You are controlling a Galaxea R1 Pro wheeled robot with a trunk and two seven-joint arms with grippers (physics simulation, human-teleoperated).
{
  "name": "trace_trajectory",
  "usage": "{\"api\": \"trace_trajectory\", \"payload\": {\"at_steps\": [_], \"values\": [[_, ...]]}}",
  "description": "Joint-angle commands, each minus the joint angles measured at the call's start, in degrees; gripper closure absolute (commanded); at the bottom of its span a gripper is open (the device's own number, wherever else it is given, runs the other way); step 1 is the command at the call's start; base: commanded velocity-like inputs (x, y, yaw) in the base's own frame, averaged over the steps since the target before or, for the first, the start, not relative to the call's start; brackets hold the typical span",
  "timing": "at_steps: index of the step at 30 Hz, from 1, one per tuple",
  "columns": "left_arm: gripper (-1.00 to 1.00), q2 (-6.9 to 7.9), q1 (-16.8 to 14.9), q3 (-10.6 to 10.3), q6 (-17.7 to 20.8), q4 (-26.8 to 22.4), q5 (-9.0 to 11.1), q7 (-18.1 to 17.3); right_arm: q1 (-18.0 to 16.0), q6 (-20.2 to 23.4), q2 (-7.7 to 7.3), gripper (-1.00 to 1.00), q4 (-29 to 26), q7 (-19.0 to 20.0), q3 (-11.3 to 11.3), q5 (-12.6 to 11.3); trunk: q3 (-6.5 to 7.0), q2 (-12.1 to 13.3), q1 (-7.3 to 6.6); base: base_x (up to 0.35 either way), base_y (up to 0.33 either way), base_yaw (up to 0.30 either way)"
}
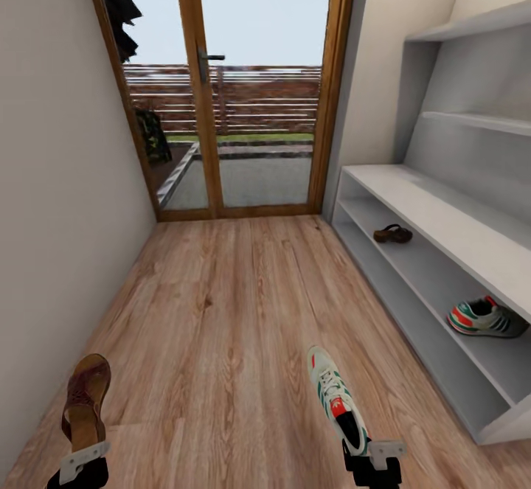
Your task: Pick up the two gym shoes and the two sandals from the corridor floor and place them onto the hallstand (shoe rack) in the corridor, making sure they are on the rack and not on the floor. Arrange them so the two gym shoes are next to each other and the two sandals are next to each other.
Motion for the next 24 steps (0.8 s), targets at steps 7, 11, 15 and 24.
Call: {"api": "trace_trajectory", "payload": {"at_steps": [7, 11, 15, 24], "values": [[1.00, -0.05, -0.06, 0.44, -0.12, 0.03, -0.25, -0.47, -0.02, -0.09, -0.02, 1.00, -0.04, -0.48, 0.51, -0.21, -0.05, -0.02, 0.02, 0.338, 0.000, 0.000], [1.00, -0.04, -0.06, 0.44, -0.12, 0.03, -0.25, -0.47, -0.02, -0.09, -0.02, 1.00, -0.04, -0.48, 0.56, -0.20, -0.05, -0.02, 0.02, 0.338, 0.054, 0.000], [1.00, -0.02, -0.06, 0.44, -0.12, 0.03, -0.25, -0.47, -0.02, -0.09, -0.02, 1.00, -0.04, -0.48, 0.56, -0.20, -0.05, -0.02, 0.02, 0.338, 0.085, -0.020], [1.00, -0.03, -0.06, 0.44, -0.12, 0.03, -0.25, -0.47, -0.02, -0.09, -0.02, 1.00, -0.04, -0.48, 0.58, -0.12, -0.05, -0.02, 0.02, 0.338, 0.093, -0.134]]}}
